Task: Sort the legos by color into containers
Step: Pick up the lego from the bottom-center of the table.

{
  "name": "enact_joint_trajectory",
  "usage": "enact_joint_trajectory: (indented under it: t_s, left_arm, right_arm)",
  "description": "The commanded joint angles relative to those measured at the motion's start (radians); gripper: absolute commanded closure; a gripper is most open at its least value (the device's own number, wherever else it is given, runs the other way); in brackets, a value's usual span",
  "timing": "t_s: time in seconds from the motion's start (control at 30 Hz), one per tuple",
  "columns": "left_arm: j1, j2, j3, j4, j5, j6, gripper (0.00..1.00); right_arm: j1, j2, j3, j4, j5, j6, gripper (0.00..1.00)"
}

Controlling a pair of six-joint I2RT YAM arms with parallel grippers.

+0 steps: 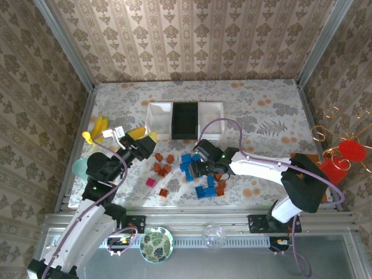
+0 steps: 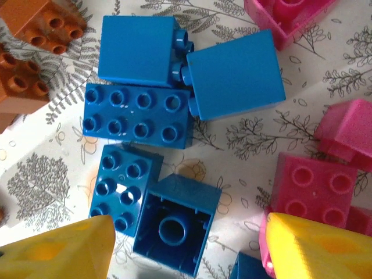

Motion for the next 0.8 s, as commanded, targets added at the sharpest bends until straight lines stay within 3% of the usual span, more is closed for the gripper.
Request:
enact_joint_trajectory:
  t_s: [0.0, 0.27, 0.37, 0.47, 0.6, 0.77]
  left_arm:
    - [0.011, -0.041, -0.021, 0.003, -0.059, -0.036, 0.00]
    - [0.029, -0.083, -0.007, -0.148, -0.140, -0.147, 0.00]
    - [0.035, -0.081, 0.003, -0.118, -0.050, -0.059, 0.00]
    - [0.036, -0.082, 0.021, -0.148, -0.043, -0.033, 0.00]
    - [0.037, -0.085, 0.032, -0.161, -0.024, -0.001, 0.00]
    - [0.037, -0.052, 0.094, -0.310, -0.033, 0.014, 0.00]
  right_arm:
    - [0.009, 0.034, 0.046, -0.001, 0.035, 0.016, 0.31]
    - [0.012, 0.097, 0.059, -0.015, 0.023, 0.028, 0.35]
    - [0.014, 0.117, 0.058, -0.007, 0.008, 0.032, 0.36]
    - [0.021, 0.135, 0.065, -0.002, 0.001, 0.032, 0.41]
    - [0.022, 0.125, 0.068, -0.001, 0.007, 0.023, 0.53]
    - [0.011, 0.073, 0.063, 0.003, 0.020, 0.010, 0.69]
